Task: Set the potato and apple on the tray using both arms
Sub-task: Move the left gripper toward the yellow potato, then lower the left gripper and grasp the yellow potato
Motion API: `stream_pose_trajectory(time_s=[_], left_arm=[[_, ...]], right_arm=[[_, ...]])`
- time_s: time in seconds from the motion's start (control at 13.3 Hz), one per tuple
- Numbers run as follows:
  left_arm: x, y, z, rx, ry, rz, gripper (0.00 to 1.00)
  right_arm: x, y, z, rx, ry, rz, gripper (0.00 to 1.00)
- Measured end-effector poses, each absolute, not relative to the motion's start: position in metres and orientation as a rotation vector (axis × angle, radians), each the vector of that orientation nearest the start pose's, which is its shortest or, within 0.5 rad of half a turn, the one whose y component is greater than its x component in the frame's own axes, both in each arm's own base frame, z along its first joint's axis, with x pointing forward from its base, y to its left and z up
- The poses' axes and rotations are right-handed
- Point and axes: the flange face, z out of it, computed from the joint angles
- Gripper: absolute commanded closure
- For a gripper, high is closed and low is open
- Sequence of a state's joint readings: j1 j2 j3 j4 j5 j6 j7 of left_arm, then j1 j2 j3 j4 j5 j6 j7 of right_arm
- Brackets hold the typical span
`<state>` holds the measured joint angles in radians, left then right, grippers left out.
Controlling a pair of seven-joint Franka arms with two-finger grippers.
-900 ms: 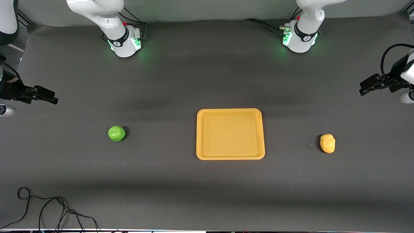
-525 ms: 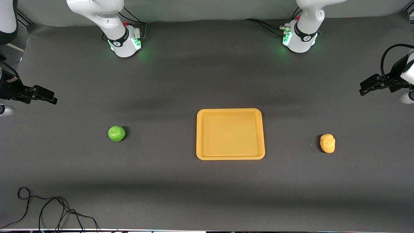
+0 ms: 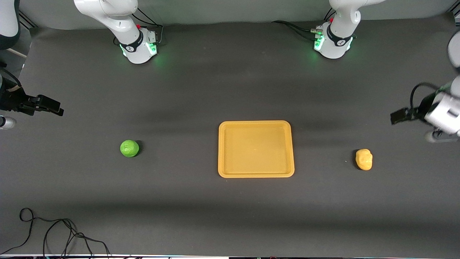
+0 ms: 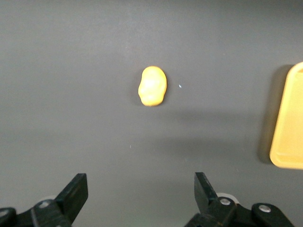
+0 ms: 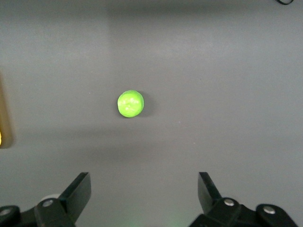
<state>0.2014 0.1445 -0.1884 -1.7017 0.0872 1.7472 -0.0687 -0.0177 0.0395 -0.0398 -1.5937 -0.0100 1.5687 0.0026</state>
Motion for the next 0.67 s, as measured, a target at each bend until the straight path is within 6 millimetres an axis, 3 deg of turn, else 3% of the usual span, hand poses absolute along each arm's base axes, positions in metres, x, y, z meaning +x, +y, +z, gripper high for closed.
stream_pose_trajectory(time_s=[0.3,0.45,0.67], left_arm=[[0.632,0.027,0.403,-3.084,-0.067,0.181,0.00],[0.649,0.030,0.346,-3.079,-0.034,0.165,0.00],[0.660,0.030,0.269,-3.102,-0.015,0.184,0.00]], right_arm=[[0.563,-0.033,0.591,-3.148,0.094,0.104,0.00],[0.564,-0.033,0.590,-3.148,0.094,0.108,0.00],[0.564,-0.032,0.589,-3.145,0.093,0.110,0.00]])
